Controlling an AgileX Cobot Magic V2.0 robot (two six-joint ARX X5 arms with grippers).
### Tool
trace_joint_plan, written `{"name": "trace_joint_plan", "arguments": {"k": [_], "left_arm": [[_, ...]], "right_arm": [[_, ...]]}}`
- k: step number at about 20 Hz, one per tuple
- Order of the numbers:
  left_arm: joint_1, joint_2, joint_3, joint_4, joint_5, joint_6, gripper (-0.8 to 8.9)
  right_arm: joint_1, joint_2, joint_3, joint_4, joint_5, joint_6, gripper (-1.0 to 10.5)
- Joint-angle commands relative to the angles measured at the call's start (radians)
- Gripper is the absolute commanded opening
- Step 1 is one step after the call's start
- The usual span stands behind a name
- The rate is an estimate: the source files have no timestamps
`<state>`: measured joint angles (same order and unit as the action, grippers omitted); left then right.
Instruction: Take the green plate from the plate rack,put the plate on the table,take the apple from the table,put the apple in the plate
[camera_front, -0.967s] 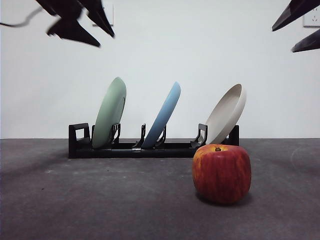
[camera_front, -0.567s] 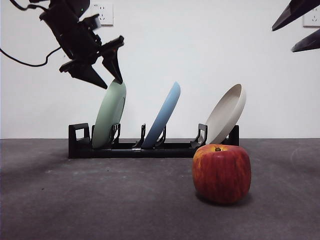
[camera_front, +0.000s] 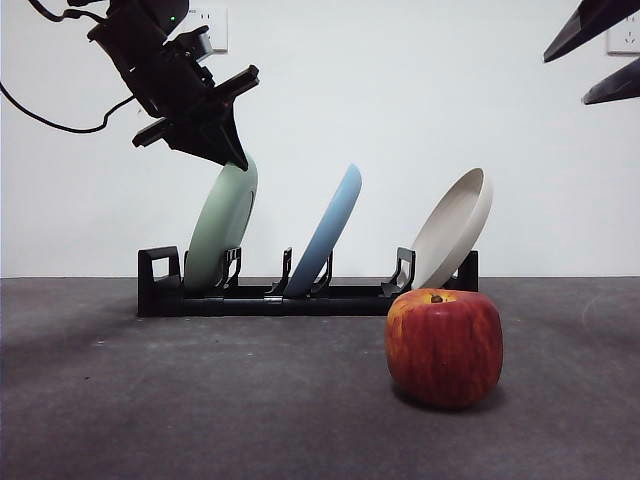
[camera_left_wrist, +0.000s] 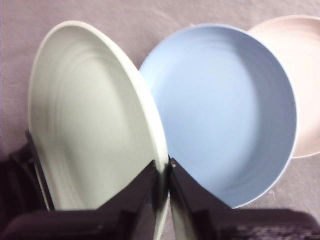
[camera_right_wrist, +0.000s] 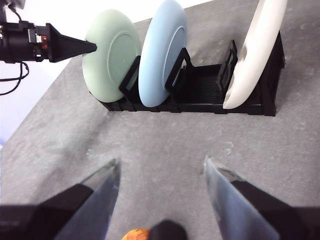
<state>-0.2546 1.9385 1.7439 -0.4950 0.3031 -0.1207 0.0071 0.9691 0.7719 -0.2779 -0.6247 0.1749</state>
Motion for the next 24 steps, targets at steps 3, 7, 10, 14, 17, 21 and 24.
{"name": "trace_joint_plan", "arguments": {"k": [3, 7, 10, 14, 17, 21, 24], "left_arm": [[0.005, -0.084, -0.002, -0.002, 0.07, 0.02, -0.09], [-0.014, -0.23, -0.002, -0.121, 0.149, 0.095, -0.09], [-0.049, -0.359, -0.002, -0.285, 0.152, 0.196, -0.09], [-0.167, -0.468, -0.002, -0.502, 0.06, 0.341, -0.08], [-0.329, -0.468, -0.019, -0.565, -0.184, 0.351, -0.08], [-0.492, -0.468, -0.225, -0.45, -0.317, 0.299, -0.08], [-0.549, -0.468, -0.44, -0.299, -0.41, 0.244, -0.09]], "right_arm": [[0.003, 0.002, 0.005, 0.004, 0.004, -0.008, 2.8], [0.002, 0.002, 0.005, 0.005, 0.006, -0.008, 2.8], [0.002, 0.002, 0.005, 0.007, 0.012, -0.008, 2.8], [0.002, 0.002, 0.005, 0.007, 0.081, -0.008, 2.8], [0.002, 0.002, 0.005, 0.008, 0.081, -0.008, 2.8], [0.002, 0.002, 0.005, 0.009, 0.085, -0.008, 2.8], [0.002, 0.002, 0.005, 0.01, 0.085, -0.008, 2.8]]}}
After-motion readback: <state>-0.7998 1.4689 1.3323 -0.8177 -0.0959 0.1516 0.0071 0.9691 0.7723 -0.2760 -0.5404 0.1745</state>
